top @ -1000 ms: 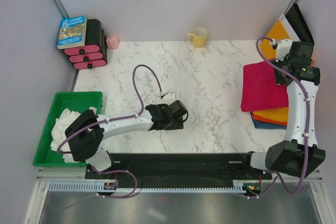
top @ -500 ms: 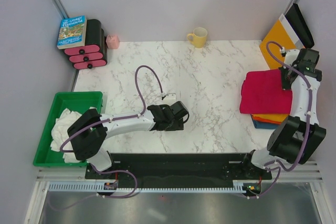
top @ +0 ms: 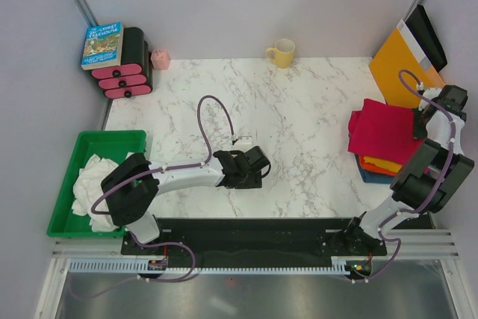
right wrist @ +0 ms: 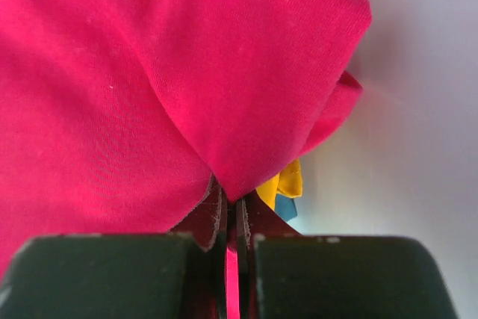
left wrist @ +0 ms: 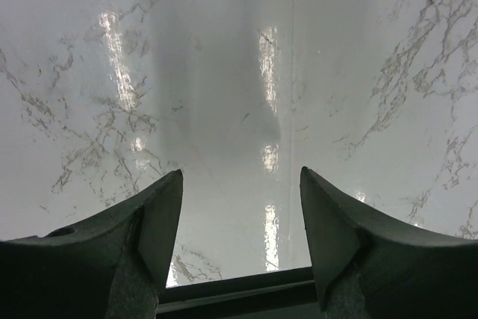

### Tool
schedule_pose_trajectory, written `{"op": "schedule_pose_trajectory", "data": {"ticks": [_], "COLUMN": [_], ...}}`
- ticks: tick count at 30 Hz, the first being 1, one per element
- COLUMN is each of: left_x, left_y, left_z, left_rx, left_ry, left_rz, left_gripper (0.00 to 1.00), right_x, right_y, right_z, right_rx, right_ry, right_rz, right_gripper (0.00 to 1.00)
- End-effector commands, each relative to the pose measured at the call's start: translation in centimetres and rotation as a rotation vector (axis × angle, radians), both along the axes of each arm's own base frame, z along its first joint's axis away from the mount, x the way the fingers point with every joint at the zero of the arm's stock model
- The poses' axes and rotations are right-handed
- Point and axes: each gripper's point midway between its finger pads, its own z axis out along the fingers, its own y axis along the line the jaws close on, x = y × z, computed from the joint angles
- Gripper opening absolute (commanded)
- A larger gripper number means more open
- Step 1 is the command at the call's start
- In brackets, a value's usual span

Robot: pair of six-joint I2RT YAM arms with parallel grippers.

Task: Fold and stack the t-shirts
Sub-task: Put the neatly folded tshirt into the corner of the board with the right arm

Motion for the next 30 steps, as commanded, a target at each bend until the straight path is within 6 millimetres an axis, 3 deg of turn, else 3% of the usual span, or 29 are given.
{"op": "schedule_pose_trajectory", "data": {"ticks": [1, 5, 8, 10, 14, 15, 17, 18, 21, 23, 25, 26, 27, 28, 30], "left_x": [0.0, -0.1, -0.3, -0.5, -0.7, -0.8, -0.9, -1.0, -1.2, -1.2, -1.3, -1.2, -1.3, -1.3, -1.4], "left_y": [-1.6, -2.0, -2.4, -2.6, -3.1, -3.2, -3.5, -3.6, -3.8, -3.9, -4.2, -4.4, -4.6, -4.7, -4.9], "left_z": [0.3, 0.2, 0.0, -0.1, -0.2, -0.2, -0.2, -0.2, -0.3, -0.4, -0.4, -0.3, -0.3, -0.3, -0.1], "left_rx": [-0.027, -0.025, -0.019, -0.017, -0.018, -0.017, -0.017, -0.018, -0.016, -0.016, -0.016, -0.02, -0.022, -0.023, -0.025], "left_ry": [0.004, 0.008, 0.012, 0.014, 0.015, 0.016, 0.016, 0.017, 0.017, 0.019, 0.022, 0.02, 0.02, 0.019, 0.015], "left_rz": [0.01, 0.008, 0.001, -0.004, -0.01, -0.015, -0.018, -0.02, -0.026, -0.028, -0.034, -0.035, -0.04, -0.042, -0.048], "left_gripper": [0.71, 0.71, 0.71, 0.71, 0.71, 0.71, 0.71, 0.71, 0.71, 0.71, 0.71, 0.71, 0.71, 0.71, 0.71], "right_x": [0.0, -0.3, -0.1, 0.9, 2.1, 2.3, 2.8, 3.0, 3.5, 3.7, 3.3, 3.2, 3.2, 2.7, 2.3], "right_y": [-4.7, -6.4, -6.0, -4.8, -2.7, -2.1, -1.1, -0.7, 0.7, 2.8, 4.9, 5.7, 6.9, 7.7, 9.1], "right_z": [-0.9, -1.4, -1.6, -0.6, 3.1, 4.7, 7.5, 8.5, 12.0, 12.8, 12.0, 11.2, 10.6, 8.9, 6.6], "right_rx": [-0.072, -0.075, -0.056, -0.009, 0.042, 0.041, 0.052, 0.052, 0.077, 0.155, 0.265, 0.313, 0.367, 0.411, 0.456], "right_ry": [-0.025, -0.028, -0.038, -0.112, -0.257, -0.295, -0.359, -0.379, -0.444, -0.451, -0.426, -0.413, -0.409, -0.369, -0.31], "right_rz": [-0.078, -0.112, -0.09, -0.046, 0.002, 0.015, 0.03, 0.041, 0.074, 0.131, 0.161, 0.173, 0.198, 0.188, 0.229], "right_gripper": [0.0, 0.0, 0.0, 0.03, 0.35, 0.5, 0.67, 0.8, 0.91, 0.88, 0.69, 0.5, 0.07, 0.0, 0.0]}}
